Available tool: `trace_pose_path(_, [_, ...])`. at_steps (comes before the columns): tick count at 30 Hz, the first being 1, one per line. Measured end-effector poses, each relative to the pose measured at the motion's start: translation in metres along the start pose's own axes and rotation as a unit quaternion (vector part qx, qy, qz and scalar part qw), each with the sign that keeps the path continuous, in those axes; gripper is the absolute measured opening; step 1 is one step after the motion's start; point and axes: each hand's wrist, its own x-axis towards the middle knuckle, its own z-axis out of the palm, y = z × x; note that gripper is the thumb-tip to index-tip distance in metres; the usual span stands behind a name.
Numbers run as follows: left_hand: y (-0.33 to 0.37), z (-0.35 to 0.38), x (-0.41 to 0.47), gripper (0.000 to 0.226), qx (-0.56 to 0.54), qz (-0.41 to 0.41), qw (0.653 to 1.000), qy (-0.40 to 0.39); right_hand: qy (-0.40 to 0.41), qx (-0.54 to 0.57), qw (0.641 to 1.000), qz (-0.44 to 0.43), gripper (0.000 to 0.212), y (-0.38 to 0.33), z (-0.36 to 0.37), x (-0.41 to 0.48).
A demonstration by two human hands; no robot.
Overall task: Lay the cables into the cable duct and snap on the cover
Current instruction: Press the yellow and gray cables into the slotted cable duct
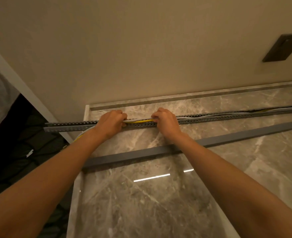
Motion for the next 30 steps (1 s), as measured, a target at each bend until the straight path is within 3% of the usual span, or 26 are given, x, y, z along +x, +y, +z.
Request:
trace_pose_path(6, [-0.011, -0.004, 0.012, 0.007, -0.157, -0.053, 0.986, 0.006, 0.020, 0.015, 0.999, 0.044, 0.020, 0.000, 0.005, 0.000])
trace_pose_path(13, [-0.007, 0.002, 0.019, 0.020, -0.262, -0.071, 0.962, -0.027, 0.029, 0.004, 0.999, 0.021, 0.016, 0.004, 0.006, 0.001])
trace_pose_path(16, [0.001, 0.008, 0.021, 0.017, -0.285, -0.075, 0.955, 0.018, 0.026, 0.002, 0.999, 0.017, 0.016, 0.007, 0.002, 0.001])
trace_pose_path(23, [0.011, 0.019, 0.019, 0.020, -0.149, -0.099, 0.977, 0.116, -0.009, -0.033, 0.998, -0.044, 0.023, 0.011, -0.002, -0.012])
trace_pose_path(30, [0.020, 0.023, 0.032, 0.017, -0.013, -0.193, 0.979, 0.062, -0.083, -0.050, 0.995, -0.036, 0.024, 0.010, -0.009, -0.003])
